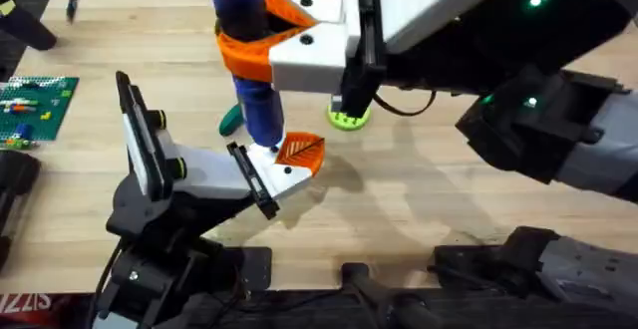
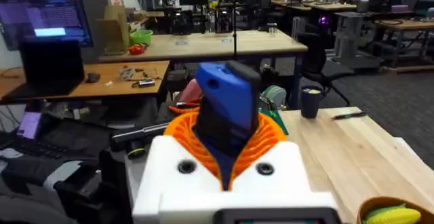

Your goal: Pick up the gripper from the table and insert it into the empty holder that is missing its gripper. Then pick up a screw, insert it into the mounting hole, and use the screwdriver to tighten it. Finally, clean up the table by picking up the vegetable and placing it into the bucket.

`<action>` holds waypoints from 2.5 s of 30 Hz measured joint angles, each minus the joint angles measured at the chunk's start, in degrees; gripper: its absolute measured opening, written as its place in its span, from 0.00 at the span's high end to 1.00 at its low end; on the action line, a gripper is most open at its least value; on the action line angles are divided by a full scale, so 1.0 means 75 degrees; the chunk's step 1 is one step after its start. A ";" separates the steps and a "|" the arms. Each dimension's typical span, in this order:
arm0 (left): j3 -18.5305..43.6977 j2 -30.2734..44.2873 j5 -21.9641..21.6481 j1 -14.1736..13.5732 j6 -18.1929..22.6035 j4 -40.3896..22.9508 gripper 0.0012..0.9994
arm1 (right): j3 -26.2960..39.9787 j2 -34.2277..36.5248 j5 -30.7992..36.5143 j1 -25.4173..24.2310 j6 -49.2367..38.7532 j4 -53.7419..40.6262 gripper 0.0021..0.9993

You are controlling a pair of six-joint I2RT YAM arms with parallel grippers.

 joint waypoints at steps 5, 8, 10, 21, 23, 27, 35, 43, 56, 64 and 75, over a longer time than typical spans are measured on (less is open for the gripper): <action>0.0000 0.0000 -0.0001 0.0000 0.0000 0.0000 0.99 | 0.0000 0.0000 0.0000 0.0000 0.0000 0.0024 0.96; 0.0000 0.0000 -0.0003 0.0000 0.0000 0.0000 0.99 | 0.0000 0.0000 0.0000 0.0000 0.0000 0.0137 0.96; 0.0000 0.0000 -0.0003 0.0000 0.0000 0.0000 0.99 | 0.0000 -0.0002 -0.0001 0.0000 0.0000 0.0171 0.96; 0.0000 0.0000 -0.0003 0.0000 0.0000 -0.0003 0.99 | 0.0000 0.0000 -0.0003 -0.0015 0.0000 0.0172 0.96; 0.0000 0.0000 -0.0003 0.0000 0.0000 0.0000 0.99 | 0.0000 -0.0003 -0.0006 -0.0047 0.0000 0.0172 0.96; 0.0000 0.0000 -0.0003 0.0000 0.0000 0.0000 0.99 | 0.0000 -0.0003 -0.0006 -0.0144 0.0004 0.0172 0.96; 0.0000 0.0000 -0.0003 0.0000 0.0000 0.0000 0.99 | 0.0000 0.0000 -0.0006 -0.0163 0.0130 0.0172 0.96; 0.0000 0.0000 -0.0003 0.0000 0.0000 0.0000 0.99 | 0.0000 -0.0003 -0.0006 -0.0163 0.0152 0.0163 0.96; 0.0000 0.0000 -0.0006 0.0000 0.0000 0.0000 0.99 | 0.0000 -0.0003 -0.0006 -0.0157 0.0239 0.0006 0.96; 0.0000 0.0000 -0.0005 0.0000 0.0000 0.0000 0.99 | 0.0000 -0.0002 -0.0006 -0.0157 0.0292 -0.0006 0.96; 0.0000 0.0000 0.0003 -0.0003 -0.0014 -0.0006 0.99 | 0.0000 -0.0003 0.0029 -0.0157 0.0411 -0.0201 0.96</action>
